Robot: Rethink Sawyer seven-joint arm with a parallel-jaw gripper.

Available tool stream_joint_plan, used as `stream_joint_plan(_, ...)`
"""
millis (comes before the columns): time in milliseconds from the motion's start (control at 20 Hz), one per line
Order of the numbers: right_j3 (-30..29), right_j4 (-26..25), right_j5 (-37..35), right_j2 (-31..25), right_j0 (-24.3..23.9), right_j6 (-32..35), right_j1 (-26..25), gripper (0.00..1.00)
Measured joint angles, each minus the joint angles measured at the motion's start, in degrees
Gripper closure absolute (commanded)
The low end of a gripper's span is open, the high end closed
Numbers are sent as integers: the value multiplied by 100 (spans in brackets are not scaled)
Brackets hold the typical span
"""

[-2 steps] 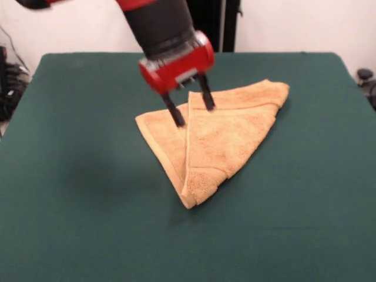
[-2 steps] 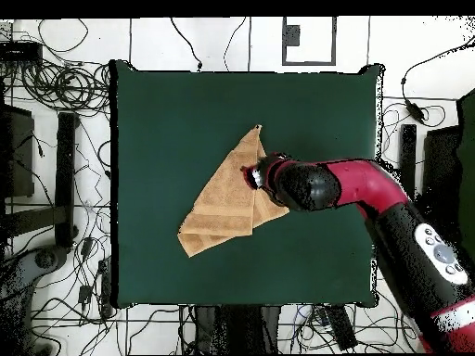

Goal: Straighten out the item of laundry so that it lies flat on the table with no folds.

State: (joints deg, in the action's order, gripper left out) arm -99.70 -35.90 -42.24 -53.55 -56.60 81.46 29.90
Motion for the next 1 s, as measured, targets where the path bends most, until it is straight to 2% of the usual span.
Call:
stream_joint_plan(300,-515,80,-93,-116,-804,0,480,0)
stream_joint_plan(550,-593,20,-93,-116,-1127,0,547,0)
stream_joint_plan(1000,-651,-434,-77,-119,-1023,0,298,0)
